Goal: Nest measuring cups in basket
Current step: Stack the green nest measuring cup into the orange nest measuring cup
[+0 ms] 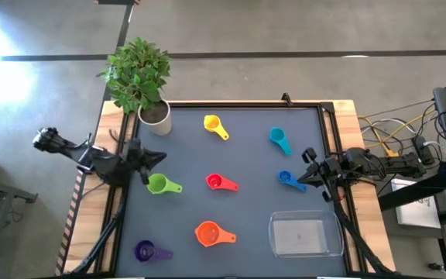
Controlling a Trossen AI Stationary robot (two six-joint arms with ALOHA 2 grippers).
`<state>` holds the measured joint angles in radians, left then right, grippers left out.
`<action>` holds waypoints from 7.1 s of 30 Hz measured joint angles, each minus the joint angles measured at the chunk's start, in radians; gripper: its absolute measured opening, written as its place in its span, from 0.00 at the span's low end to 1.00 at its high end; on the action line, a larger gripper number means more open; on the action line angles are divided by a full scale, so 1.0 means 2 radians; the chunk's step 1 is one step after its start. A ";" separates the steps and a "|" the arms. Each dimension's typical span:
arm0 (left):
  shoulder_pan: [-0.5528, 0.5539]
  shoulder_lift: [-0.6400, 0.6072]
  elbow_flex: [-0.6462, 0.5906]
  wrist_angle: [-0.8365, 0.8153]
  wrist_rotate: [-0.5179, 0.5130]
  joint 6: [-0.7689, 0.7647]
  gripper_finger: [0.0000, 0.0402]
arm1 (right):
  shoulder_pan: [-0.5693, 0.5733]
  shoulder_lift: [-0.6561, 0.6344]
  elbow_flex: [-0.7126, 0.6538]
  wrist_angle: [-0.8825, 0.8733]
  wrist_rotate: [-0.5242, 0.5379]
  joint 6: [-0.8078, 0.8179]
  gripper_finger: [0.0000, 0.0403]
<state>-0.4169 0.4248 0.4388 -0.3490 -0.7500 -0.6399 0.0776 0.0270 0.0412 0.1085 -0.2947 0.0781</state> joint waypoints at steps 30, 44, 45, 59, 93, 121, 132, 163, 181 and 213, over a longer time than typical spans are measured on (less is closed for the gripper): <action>-0.077 0.365 0.194 -0.363 0.148 -0.506 0.59 | 0.000 0.000 0.000 0.000 0.000 0.000 0.02; -0.080 0.332 0.154 -0.386 0.246 -0.674 0.61 | 0.000 0.000 0.000 0.000 0.000 0.000 0.02; -0.080 0.334 0.157 -0.396 0.252 -0.686 0.61 | 0.000 0.000 0.000 0.000 0.000 0.000 0.02; -0.080 0.335 0.089 -0.359 0.266 -0.772 0.61 | 0.000 0.000 0.000 0.000 0.000 0.000 0.02; -0.079 0.329 0.028 -0.148 0.253 -0.730 0.00 | 0.000 0.000 0.000 0.000 0.000 0.000 0.02; -0.079 0.545 0.344 -0.239 0.266 -0.668 0.00 | 0.000 0.000 0.000 0.000 0.000 0.000 0.02; -0.074 0.662 0.483 -0.242 0.266 -0.634 0.00 | 0.000 0.000 0.000 0.000 0.000 0.000 0.02; -0.104 0.810 0.633 -0.371 0.297 -0.719 0.00 | 0.000 0.000 0.000 0.000 0.000 0.000 0.02; -0.101 0.795 0.607 -0.377 0.298 -0.736 0.00 | 0.000 0.000 0.000 0.000 0.000 0.000 0.02; -0.092 0.800 0.702 -0.377 0.255 -0.314 0.51 | 0.000 0.000 0.000 0.000 0.000 0.000 0.02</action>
<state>-0.6014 2.0239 1.8432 -1.1030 -0.2394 -1.2675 0.0776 0.0273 0.0410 0.1093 -0.2943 0.0780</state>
